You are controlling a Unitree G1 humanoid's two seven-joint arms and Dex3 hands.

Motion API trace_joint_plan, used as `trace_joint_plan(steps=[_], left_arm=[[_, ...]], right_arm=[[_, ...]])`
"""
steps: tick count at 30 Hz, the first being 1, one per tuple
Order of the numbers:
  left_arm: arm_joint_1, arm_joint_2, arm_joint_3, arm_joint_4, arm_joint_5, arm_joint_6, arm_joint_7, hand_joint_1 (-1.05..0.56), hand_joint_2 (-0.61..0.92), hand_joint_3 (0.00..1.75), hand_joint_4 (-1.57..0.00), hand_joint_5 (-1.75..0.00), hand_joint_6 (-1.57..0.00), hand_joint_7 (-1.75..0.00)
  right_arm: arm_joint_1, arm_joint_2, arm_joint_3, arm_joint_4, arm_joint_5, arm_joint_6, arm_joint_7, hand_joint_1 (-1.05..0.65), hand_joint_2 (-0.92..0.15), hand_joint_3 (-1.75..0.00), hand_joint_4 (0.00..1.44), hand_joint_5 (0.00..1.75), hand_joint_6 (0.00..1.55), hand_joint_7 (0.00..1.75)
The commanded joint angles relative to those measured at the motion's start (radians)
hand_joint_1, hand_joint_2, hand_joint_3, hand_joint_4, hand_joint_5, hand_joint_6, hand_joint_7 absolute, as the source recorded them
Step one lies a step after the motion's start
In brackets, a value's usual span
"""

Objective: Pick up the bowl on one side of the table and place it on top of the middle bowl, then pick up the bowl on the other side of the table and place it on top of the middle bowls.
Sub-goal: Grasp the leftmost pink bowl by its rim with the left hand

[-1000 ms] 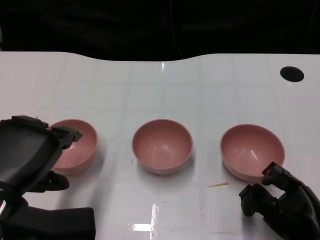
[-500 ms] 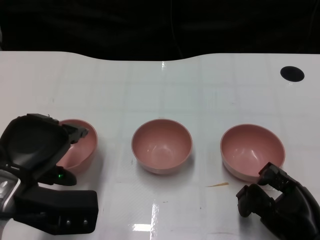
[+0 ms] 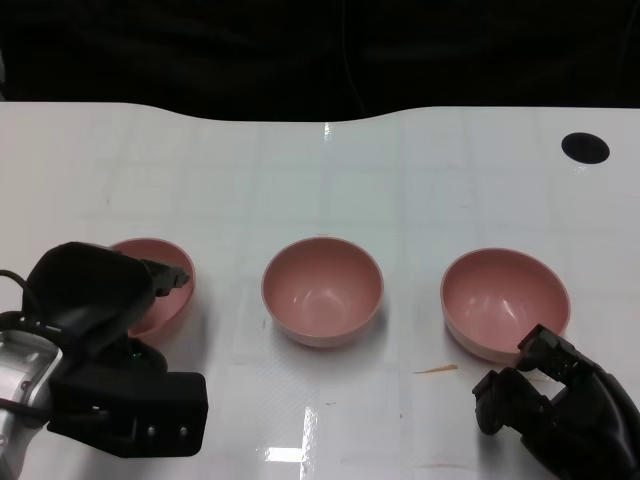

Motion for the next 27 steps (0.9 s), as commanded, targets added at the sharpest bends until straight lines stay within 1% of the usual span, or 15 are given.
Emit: trace_joint_plan(steps=[1,5,9,15,19,22,27], left_arm=[[-0.022,0.008,-0.022,0.051,-0.008,0.004,0.030,-0.80,0.92,0.13,-0.63,-0.02,-0.67,-0.02],[-0.043,0.005,-0.047,0.112,-0.013,-0.004,0.059,-0.78,0.92,0.14,-0.64,-0.02,-0.68,-0.02],[-0.081,-0.004,-0.084,0.217,-0.009,-0.014,0.094,-0.75,0.92,0.16,-0.65,-0.02,-0.68,-0.02],[-0.134,-0.013,-0.118,0.329,-0.028,-0.040,0.130,-0.75,0.92,0.19,-0.65,-0.01,-0.70,-0.01],[-0.162,-0.020,-0.136,0.380,-0.044,-0.052,0.147,-0.70,0.92,0.21,-0.65,-0.01,-0.71,-0.01],[-0.184,-0.028,-0.154,0.427,-0.047,-0.067,0.182,-0.65,0.92,0.21,-0.67,-0.01,-0.73,-0.02],[-0.218,-0.041,-0.172,0.503,-0.063,-0.100,0.221,-0.48,0.92,0.19,-0.71,-0.02,-0.77,-0.02]], right_arm=[[0.003,-0.012,-0.009,-0.004,0.014,0.003,0.010,-0.07,-0.48,-1.18,0.89,1.71,0.95,1.28],[0.001,-0.014,-0.010,0.000,0.013,0.004,0.011,-0.07,-0.47,-1.17,0.90,1.70,0.96,1.25],[-0.001,-0.018,-0.011,0.001,0.008,0.004,0.009,-0.06,-0.47,-1.18,0.91,1.69,0.97,1.25],[-0.003,-0.017,-0.015,0.012,0.006,-0.011,0.024,-0.06,-0.50,-1.16,0.90,1.71,0.95,1.25],[-0.007,-0.013,-0.021,0.018,0.013,-0.011,0.029,-0.06,-0.51,-1.15,0.89,1.72,0.95,1.26],[-0.003,-0.014,-0.018,0.007,0.006,-0.002,0.014,-0.05,-0.51,-1.15,0.89,1.72,0.96,1.26],[-0.006,-0.016,-0.019,0.011,0.009,-0.002,0.020,-0.06,-0.51,-1.16,0.89,1.73,0.95,1.27]])
